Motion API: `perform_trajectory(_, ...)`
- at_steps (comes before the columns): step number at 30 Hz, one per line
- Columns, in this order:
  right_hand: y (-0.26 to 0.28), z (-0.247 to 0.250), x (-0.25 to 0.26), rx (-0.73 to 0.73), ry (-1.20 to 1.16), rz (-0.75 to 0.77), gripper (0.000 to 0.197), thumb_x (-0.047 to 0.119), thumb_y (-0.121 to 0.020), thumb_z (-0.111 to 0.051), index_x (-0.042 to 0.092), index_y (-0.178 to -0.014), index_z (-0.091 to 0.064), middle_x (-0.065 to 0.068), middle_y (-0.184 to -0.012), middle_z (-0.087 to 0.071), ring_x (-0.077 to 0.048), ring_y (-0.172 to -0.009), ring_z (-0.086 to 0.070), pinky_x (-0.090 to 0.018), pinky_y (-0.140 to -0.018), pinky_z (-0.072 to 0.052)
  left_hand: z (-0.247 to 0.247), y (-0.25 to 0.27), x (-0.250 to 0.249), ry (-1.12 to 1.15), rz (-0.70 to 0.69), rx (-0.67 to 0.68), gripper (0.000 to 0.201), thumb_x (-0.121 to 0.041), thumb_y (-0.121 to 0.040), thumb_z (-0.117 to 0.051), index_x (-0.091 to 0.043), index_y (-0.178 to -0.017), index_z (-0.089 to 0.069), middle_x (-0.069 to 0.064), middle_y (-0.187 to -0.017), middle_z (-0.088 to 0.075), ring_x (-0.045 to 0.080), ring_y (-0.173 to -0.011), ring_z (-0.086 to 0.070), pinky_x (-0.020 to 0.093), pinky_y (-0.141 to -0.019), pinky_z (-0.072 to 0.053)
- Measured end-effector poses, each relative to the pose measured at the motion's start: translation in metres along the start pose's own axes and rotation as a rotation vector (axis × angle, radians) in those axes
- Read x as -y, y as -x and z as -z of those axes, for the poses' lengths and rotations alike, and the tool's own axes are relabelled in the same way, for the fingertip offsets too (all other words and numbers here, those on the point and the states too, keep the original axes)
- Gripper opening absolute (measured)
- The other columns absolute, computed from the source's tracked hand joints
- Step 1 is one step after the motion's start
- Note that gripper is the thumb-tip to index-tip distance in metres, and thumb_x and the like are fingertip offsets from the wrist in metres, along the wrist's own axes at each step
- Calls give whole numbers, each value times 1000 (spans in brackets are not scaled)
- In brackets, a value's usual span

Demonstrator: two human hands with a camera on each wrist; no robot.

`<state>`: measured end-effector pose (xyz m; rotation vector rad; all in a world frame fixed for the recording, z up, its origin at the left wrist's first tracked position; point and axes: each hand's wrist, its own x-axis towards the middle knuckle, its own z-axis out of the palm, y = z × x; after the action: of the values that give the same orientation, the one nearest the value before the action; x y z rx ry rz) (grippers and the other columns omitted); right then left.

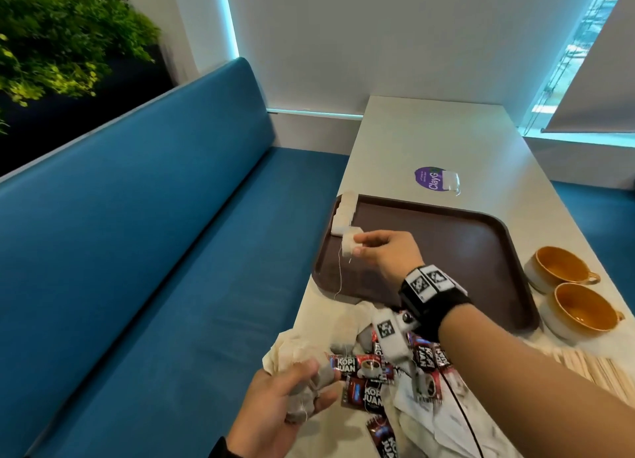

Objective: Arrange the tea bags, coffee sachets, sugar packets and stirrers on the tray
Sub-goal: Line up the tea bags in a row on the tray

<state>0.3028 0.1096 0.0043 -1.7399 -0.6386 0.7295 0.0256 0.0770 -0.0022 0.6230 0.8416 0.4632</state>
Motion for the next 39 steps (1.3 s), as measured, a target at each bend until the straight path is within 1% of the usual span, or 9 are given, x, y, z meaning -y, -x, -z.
perform_trajectory(4,-56,-17,-9,-20,59,-110,15,3,-79,-84,17,-84,-79,-12,-83,-76,-15,-59,-61,-26,-59,-55,6,-7,-4,-62,28,-23,48,9,-77,-77,-19,-115,-67,24,-90,-75,46,-79,-69,45,-68,-54)
perform_trajectory(7,-87,-28,-17,-12,159,-106,15,9,-76,-87,17,-86,-80,-3,-82,-76,-12,-59,-60,-28,-69,-54,8,-13,-6,-88,24,-39,72,-3,-51,-88,-24,-117,-67,29,-94,-72,48,-77,-67,47,-60,-58)
perform_trajectory(9,-101,-36,-22,13,225,-95,17,11,-74,-88,21,-83,-79,-2,-88,-77,-11,-66,-63,-29,-79,-58,11,-18,-4,-95,20,-30,78,-12,-41,-87,-22,-116,-68,26,-88,-75,48,-75,-69,56,-74,-59)
perform_trajectory(16,-125,-42,-33,62,423,-92,19,23,-69,-92,26,-79,-77,-4,-91,-76,-17,-76,-69,-32,-86,-60,17,-21,0,-27,-23,67,47,-1,-61,-73,-24,-102,-77,18,-91,-76,44,-77,-71,47,-66,-59)
perform_trajectory(20,-122,-38,-31,49,366,-73,21,24,-70,-92,26,-83,-76,-6,-91,-77,-22,-75,-70,-39,-85,-62,19,-16,-1,-8,-26,59,45,12,-80,-74,-21,-111,-72,22,-91,-76,48,-77,-71,49,-65,-60)
perform_trajectory(24,-84,-23,-10,25,169,-46,11,10,-82,-81,16,-87,-73,-7,-68,-68,-23,-56,-59,-37,-66,-54,17,-7,-9,36,-13,93,56,17,-71,-70,-18,-115,-70,32,-101,-72,51,-75,-68,43,-56,-59)
perform_trajectory(28,-4,-1,21,84,97,14,8,3,-90,-72,8,-97,-74,-5,-76,-65,-13,-54,-57,-23,-53,-51,8,-3,-8,90,-65,106,71,20,-55,-63,-11,-119,-63,20,-92,-76,36,-71,-73,43,-59,-61)
perform_trajectory(34,132,21,36,262,23,58,10,18,-91,-76,15,-100,-76,-12,-88,-72,-17,-70,-68,-30,-66,-58,-13,20,-10,-40,-170,233,34,12,-71,-75,-17,-88,-80,21,-101,-74,34,-88,-68,37,-64,-60)
perform_trajectory(39,196,22,19,273,-121,56,13,19,-86,-81,13,-97,-77,-7,-83,-73,-16,-69,-66,-27,-59,-53,-34,44,-5,-125,-237,314,24,12,-87,-58,-2,-91,-77,23,-87,-74,27,-66,-73,32,-52,-56)
